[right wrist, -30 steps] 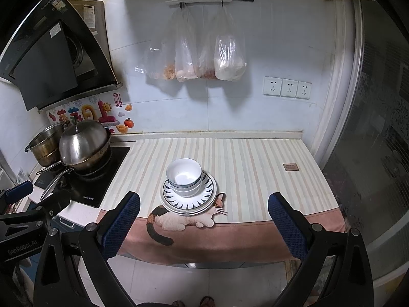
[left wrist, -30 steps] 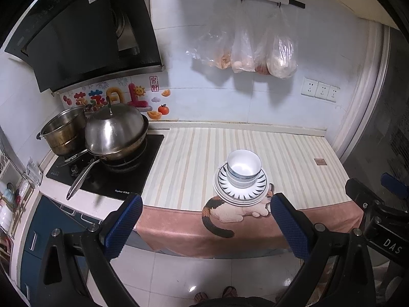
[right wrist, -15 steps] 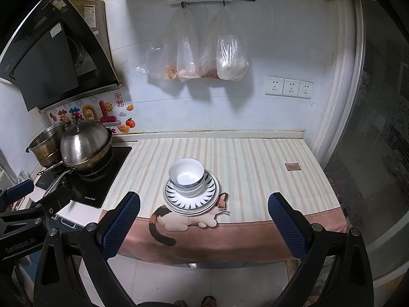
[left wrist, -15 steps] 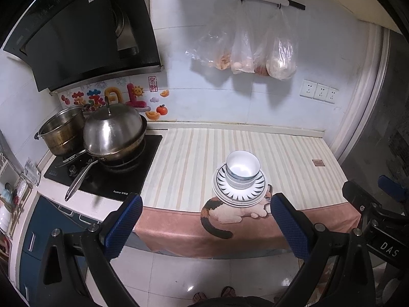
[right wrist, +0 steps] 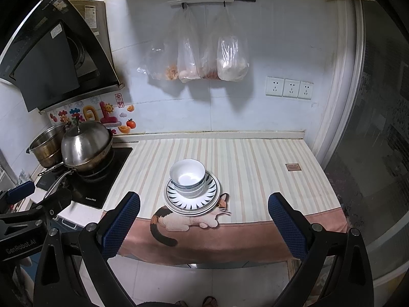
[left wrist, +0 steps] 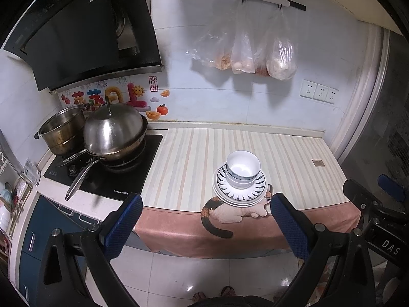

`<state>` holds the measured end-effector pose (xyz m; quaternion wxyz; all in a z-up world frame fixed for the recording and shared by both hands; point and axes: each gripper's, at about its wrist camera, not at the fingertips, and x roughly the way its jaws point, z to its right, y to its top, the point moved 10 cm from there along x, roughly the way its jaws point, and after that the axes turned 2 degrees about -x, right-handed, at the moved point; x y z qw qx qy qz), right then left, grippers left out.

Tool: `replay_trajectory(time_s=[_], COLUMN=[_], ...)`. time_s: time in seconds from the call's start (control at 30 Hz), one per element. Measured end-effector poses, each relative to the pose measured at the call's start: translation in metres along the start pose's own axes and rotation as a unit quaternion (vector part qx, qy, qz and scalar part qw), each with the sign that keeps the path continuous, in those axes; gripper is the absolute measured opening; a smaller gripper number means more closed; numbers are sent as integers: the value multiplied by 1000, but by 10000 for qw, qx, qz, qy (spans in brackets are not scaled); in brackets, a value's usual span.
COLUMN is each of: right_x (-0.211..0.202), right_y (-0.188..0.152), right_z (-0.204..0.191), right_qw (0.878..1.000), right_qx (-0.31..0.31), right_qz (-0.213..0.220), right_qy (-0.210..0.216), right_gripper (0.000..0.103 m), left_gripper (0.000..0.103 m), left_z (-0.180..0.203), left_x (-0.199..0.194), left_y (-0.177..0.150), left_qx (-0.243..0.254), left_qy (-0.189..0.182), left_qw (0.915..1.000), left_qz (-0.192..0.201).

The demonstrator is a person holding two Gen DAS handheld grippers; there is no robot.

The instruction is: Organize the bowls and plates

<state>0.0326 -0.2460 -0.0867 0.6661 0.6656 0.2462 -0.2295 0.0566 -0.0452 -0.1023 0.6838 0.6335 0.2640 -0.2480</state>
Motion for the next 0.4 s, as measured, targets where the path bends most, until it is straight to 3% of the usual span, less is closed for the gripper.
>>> replay_trajectory(time_s=[0.4], right_x=[-3], right_y=[-4], right_z=[-3], right_qw=[10000], right_qx=[10], right_qz=[-4], right_qy=[-23], right_gripper=[102], left_gripper=[103], left_z=[-2], left_x=[-2], left_y=[-1], left_qx=[-18], left_qy=[27], left_qw=[10000], left_qz=[1])
